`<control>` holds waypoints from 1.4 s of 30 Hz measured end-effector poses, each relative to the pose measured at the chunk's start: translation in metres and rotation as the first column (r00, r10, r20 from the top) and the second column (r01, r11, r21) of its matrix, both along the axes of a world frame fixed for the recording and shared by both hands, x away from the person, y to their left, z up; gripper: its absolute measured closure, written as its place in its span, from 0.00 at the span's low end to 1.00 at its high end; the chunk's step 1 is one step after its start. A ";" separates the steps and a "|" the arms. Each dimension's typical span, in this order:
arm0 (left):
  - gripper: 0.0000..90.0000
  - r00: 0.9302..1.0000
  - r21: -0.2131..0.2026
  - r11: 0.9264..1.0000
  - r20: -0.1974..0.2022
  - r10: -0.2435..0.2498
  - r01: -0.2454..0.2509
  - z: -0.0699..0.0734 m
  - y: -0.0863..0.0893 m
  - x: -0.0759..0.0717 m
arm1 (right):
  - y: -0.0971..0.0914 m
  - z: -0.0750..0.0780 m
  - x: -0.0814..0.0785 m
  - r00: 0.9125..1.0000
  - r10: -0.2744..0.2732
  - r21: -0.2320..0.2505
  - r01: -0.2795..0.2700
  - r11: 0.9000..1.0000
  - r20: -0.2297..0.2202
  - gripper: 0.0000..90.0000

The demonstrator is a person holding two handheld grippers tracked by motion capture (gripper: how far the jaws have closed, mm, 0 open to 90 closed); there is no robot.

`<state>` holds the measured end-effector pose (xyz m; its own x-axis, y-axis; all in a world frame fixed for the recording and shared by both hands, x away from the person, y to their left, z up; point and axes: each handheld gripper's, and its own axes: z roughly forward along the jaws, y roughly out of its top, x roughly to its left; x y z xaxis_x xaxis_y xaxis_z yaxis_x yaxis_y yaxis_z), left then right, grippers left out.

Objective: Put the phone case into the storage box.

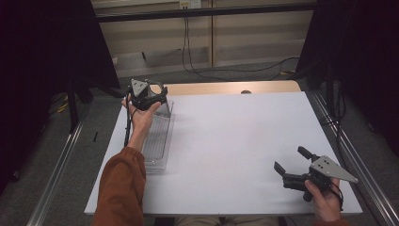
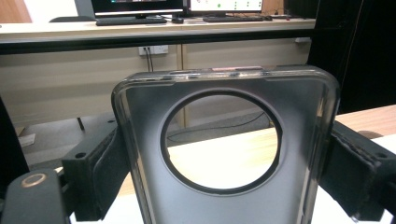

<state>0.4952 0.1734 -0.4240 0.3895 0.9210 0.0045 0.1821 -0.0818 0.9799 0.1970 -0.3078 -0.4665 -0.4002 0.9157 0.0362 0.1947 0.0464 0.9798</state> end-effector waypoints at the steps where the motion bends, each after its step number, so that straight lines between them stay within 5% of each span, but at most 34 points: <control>1: 0.13 1.000 0.002 1.000 -0.004 0.008 -0.008 0.000 0.000 0.000 | 0.000 0.000 0.000 1.000 0.001 0.001 -0.001 1.000 -0.001 0.00; 13: 0.12 1.000 -0.012 1.000 -0.005 -0.010 0.010 -0.007 0.000 0.005 | 0.000 0.000 -0.001 1.000 0.003 0.003 -0.003 1.000 0.004 0.00; 25: 0.11 0.999 -0.025 1.000 -0.050 0.014 -0.015 -0.003 0.005 0.002 | 0.001 0.000 0.000 1.000 0.009 0.001 -0.009 1.000 -0.004 0.00; 39: 0.12 0.999 -0.021 1.000 -0.034 0.014 -0.015 0.004 0.003 0.000 | 0.001 0.000 0.000 1.000 0.007 0.010 -0.007 1.000 -0.009 0.00; 42: 0.12 0.997 -0.028 0.997 -0.048 0.067 -0.068 0.004 0.000 -0.001 | 0.001 -0.001 0.000 1.000 0.008 0.007 -0.008 1.000 -0.008 0.00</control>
<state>0.4946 0.1736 -0.4199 0.3256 0.9447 -0.0396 0.2319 -0.0392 0.9719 0.1971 -0.3064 -0.4671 -0.4073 0.9121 0.0457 0.2023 0.0413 0.9785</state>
